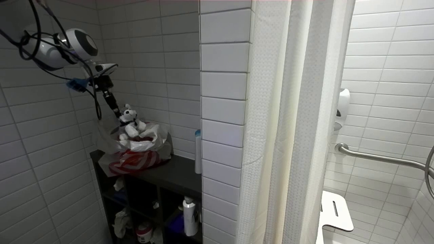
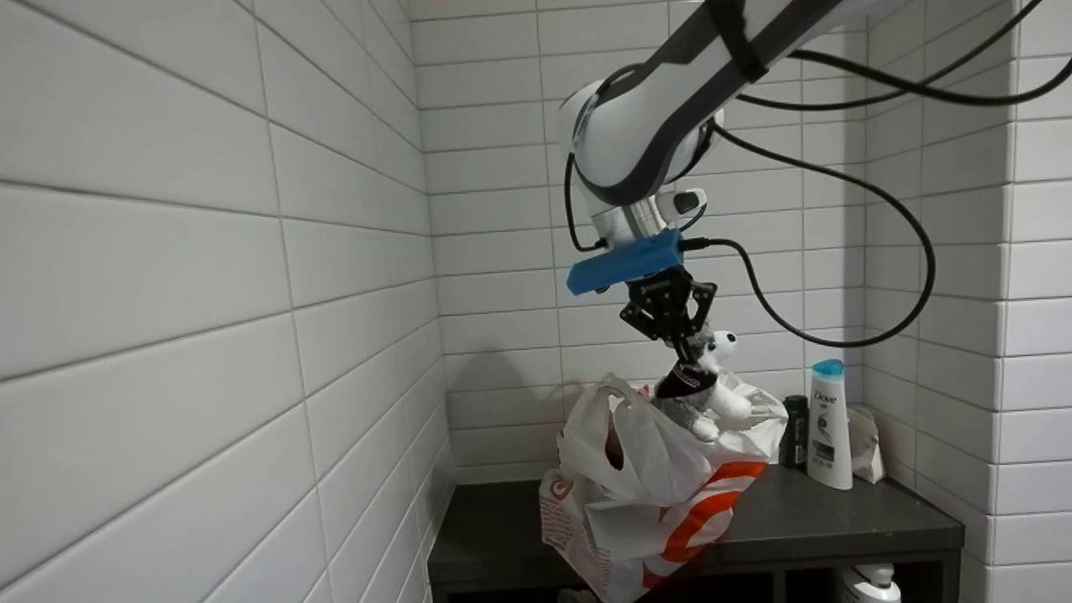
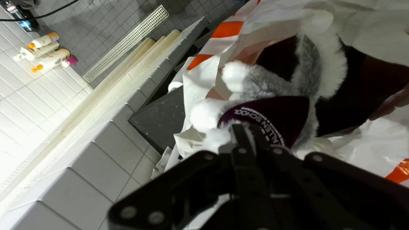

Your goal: Put the dog plush toy in the plastic bag.

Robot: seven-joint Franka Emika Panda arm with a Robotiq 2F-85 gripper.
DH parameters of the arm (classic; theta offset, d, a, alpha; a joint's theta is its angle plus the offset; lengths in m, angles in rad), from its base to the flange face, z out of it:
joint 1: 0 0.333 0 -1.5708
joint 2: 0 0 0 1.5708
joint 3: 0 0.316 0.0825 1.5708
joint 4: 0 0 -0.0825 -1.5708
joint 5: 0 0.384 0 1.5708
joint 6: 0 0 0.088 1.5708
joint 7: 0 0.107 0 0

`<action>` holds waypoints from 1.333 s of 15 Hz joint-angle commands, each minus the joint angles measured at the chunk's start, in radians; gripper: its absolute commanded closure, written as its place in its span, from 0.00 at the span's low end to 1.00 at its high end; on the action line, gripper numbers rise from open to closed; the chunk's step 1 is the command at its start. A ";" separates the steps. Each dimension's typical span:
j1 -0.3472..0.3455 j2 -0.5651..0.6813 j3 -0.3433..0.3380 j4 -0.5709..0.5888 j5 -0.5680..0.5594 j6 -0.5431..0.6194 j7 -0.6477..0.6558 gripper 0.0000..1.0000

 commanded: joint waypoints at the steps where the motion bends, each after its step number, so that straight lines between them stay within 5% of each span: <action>1: 0.028 0.043 -0.019 0.058 -0.013 -0.044 -0.010 0.98; 20: 0.093 0.184 -0.066 0.136 -0.005 -0.096 -0.014 0.98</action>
